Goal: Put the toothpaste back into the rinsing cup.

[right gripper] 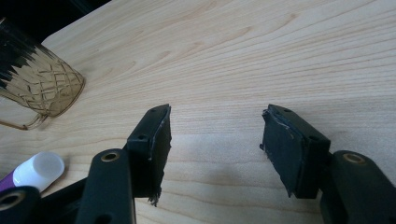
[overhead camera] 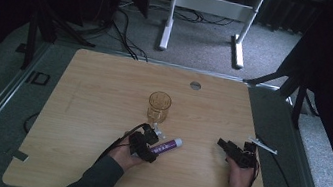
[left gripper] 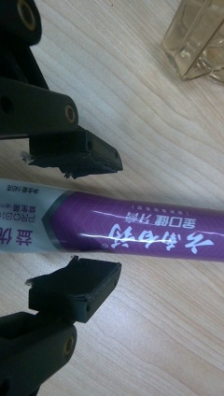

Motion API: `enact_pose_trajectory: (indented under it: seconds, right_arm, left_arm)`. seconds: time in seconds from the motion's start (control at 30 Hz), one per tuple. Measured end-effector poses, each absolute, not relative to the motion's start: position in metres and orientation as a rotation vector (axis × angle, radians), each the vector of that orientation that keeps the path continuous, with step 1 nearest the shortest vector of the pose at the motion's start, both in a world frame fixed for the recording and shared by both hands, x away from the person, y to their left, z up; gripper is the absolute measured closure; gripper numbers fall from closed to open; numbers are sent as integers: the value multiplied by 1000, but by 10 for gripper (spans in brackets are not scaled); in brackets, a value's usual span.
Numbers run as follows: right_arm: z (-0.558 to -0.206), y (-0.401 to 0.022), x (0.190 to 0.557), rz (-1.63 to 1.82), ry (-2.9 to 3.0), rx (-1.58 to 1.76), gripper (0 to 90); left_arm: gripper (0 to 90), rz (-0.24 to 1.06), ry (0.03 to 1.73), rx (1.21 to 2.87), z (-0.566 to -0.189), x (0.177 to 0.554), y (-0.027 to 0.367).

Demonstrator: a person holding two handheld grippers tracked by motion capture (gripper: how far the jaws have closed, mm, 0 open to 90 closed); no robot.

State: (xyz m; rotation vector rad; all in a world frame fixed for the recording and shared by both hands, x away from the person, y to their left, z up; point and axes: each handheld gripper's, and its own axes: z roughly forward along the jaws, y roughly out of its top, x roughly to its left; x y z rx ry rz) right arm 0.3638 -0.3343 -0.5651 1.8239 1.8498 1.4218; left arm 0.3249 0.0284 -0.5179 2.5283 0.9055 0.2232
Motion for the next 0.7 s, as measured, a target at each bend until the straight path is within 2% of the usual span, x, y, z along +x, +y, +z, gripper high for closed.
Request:
enact_pose_trajectory:
  seconds: [0.7]
  right_arm:
    - [-565, -334, 364, 1421, 1851, 1823, 413]
  left_arm:
    - [490, 181, 921, 2620, -525, 331, 20]
